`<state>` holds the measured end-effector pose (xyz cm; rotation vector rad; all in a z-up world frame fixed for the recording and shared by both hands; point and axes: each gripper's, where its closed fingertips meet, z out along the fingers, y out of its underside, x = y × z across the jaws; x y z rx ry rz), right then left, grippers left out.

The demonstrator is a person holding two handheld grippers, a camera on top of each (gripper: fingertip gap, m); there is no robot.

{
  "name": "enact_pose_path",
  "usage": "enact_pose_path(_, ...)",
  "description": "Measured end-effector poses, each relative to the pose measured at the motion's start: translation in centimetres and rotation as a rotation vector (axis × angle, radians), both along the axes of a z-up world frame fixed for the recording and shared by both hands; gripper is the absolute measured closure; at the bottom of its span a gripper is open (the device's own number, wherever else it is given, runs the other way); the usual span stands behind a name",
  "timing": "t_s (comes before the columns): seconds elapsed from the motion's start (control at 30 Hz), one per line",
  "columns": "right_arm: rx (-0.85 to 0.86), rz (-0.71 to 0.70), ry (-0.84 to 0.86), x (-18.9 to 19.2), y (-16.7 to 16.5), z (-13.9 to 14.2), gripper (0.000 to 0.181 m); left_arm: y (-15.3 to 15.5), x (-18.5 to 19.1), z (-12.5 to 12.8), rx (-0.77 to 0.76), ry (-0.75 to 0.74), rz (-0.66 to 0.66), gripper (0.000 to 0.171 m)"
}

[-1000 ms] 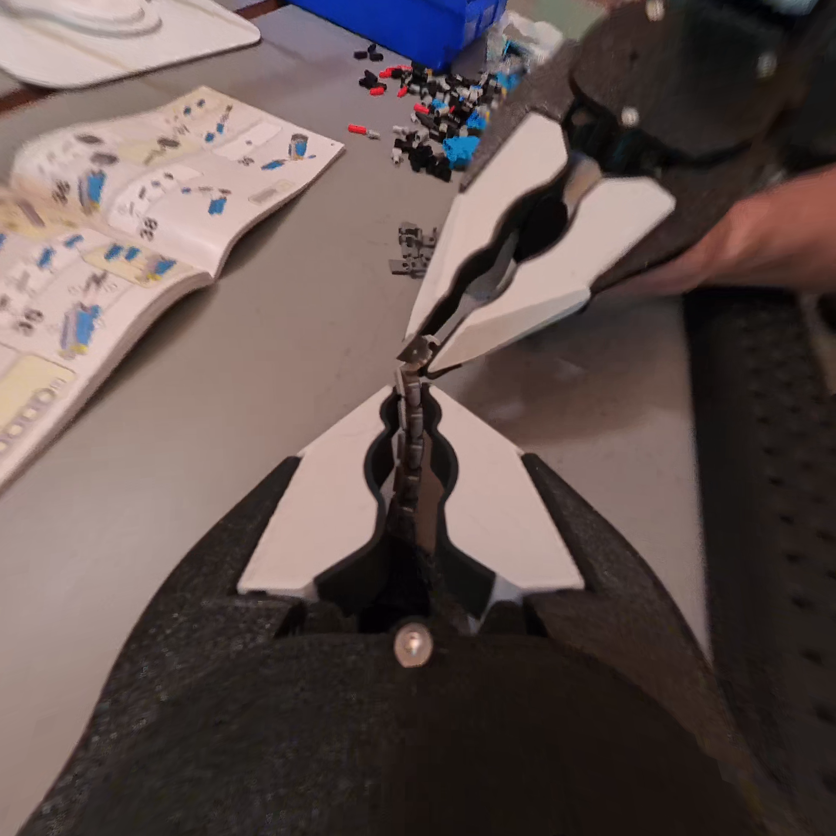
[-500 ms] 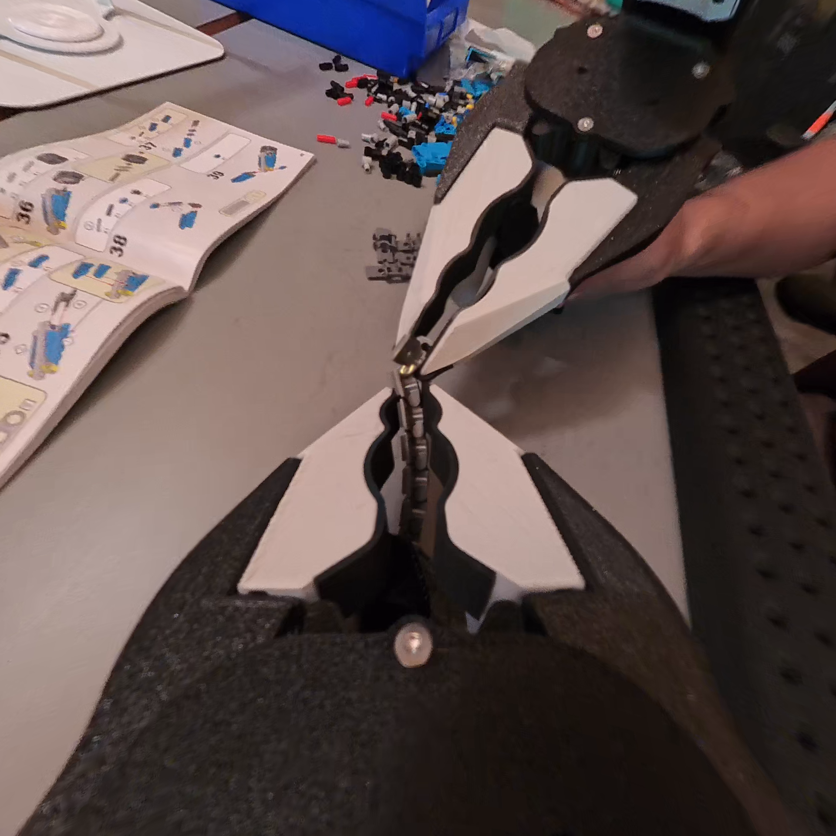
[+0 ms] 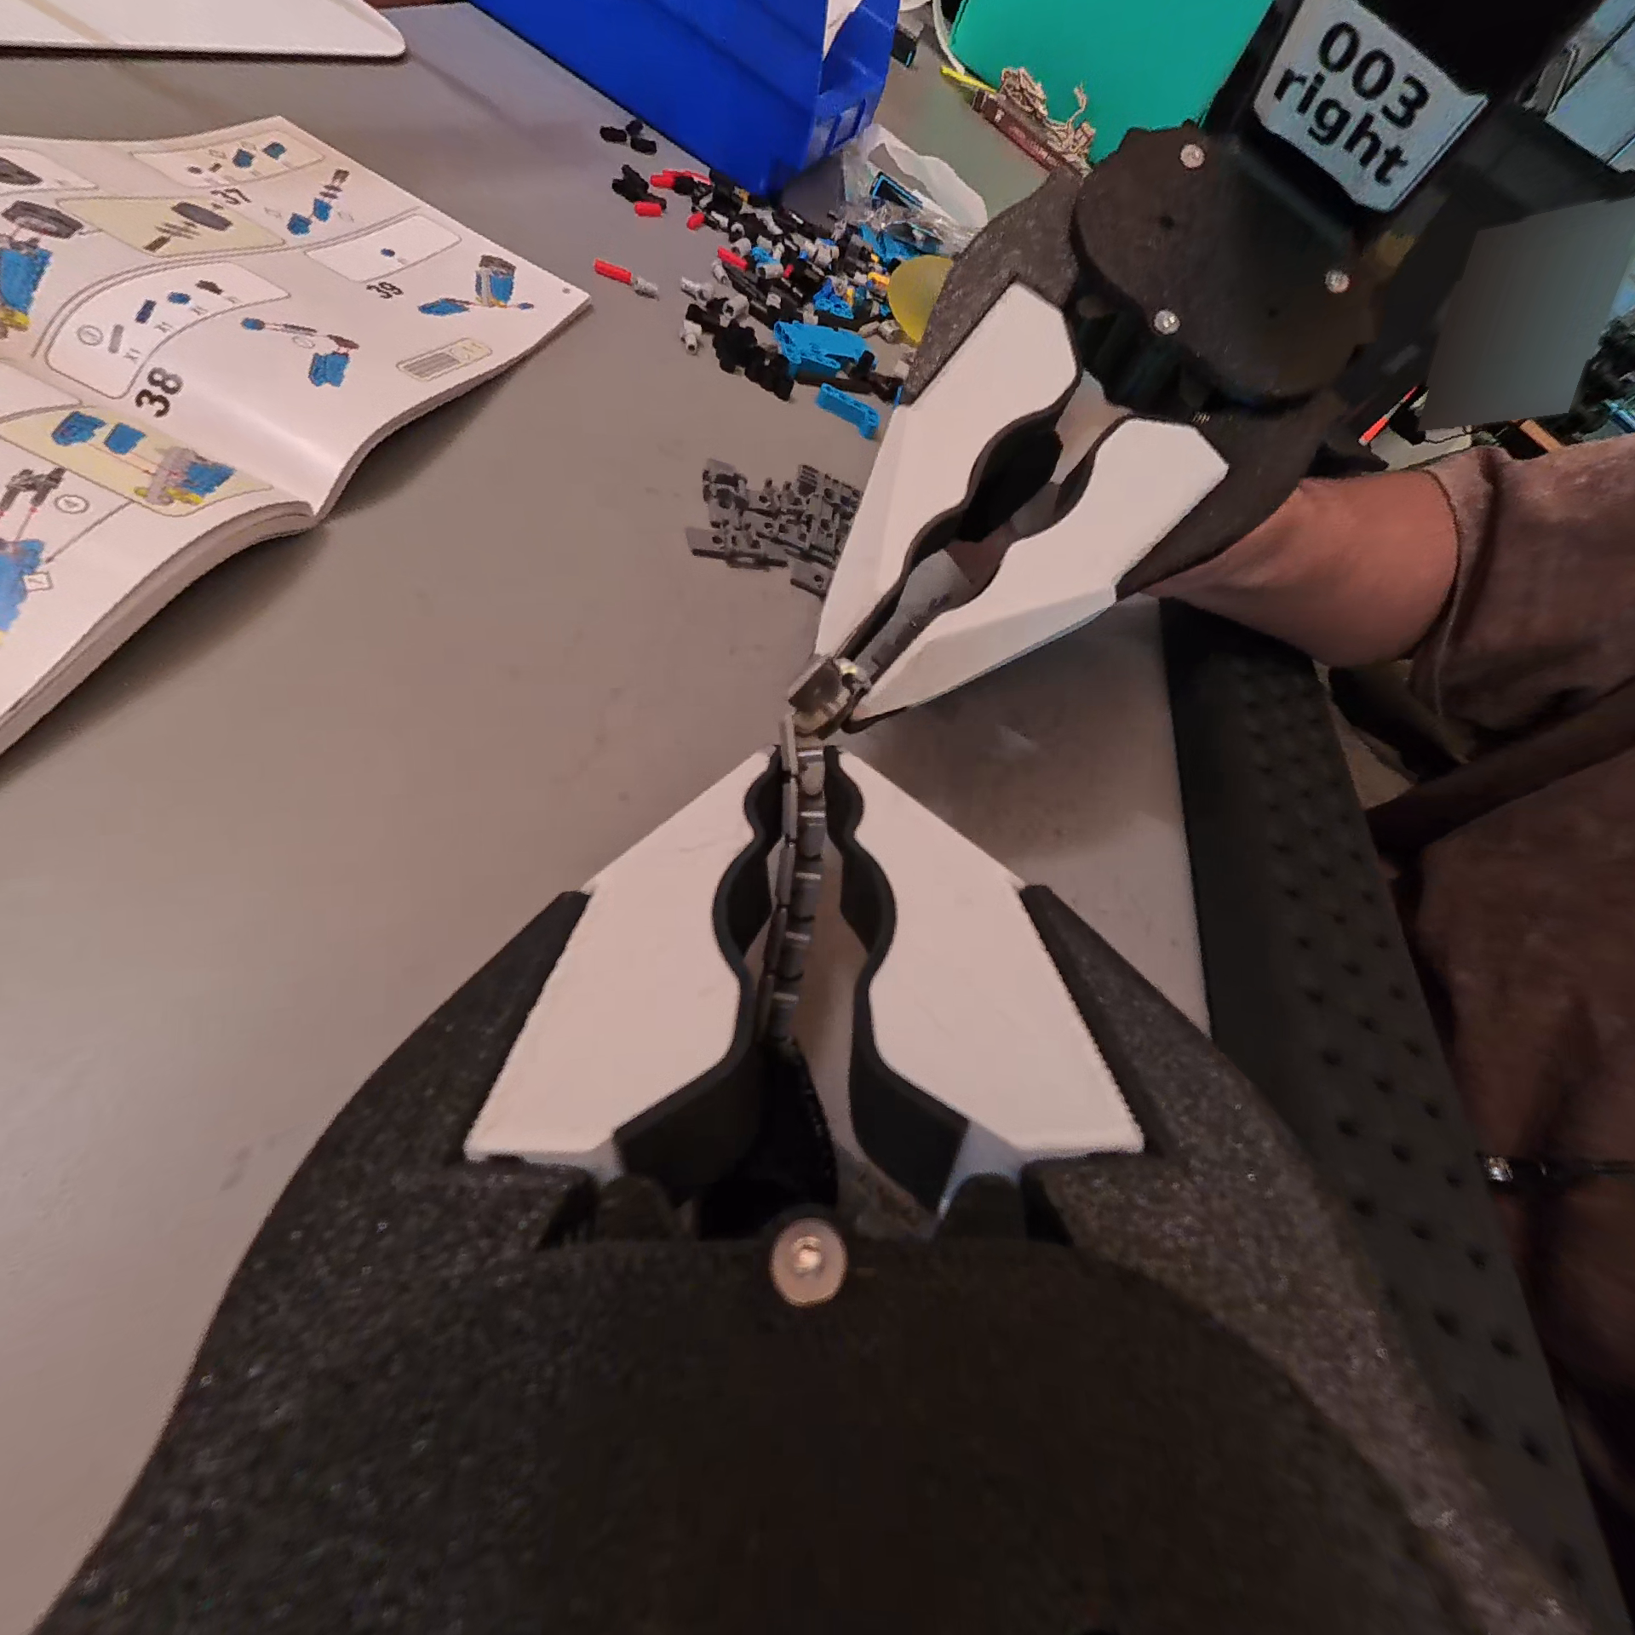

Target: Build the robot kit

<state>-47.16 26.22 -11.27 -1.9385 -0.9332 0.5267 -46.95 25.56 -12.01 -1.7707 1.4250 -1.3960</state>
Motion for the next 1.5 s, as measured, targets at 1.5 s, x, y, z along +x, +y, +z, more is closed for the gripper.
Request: enact_pose_path(1.5, -0.385, 0.192, 0.426, 0.3, -2.2, 1.8, 0.178, -2.6, -0.6, 2.2, -0.156, -0.130, -0.196, 0.162)
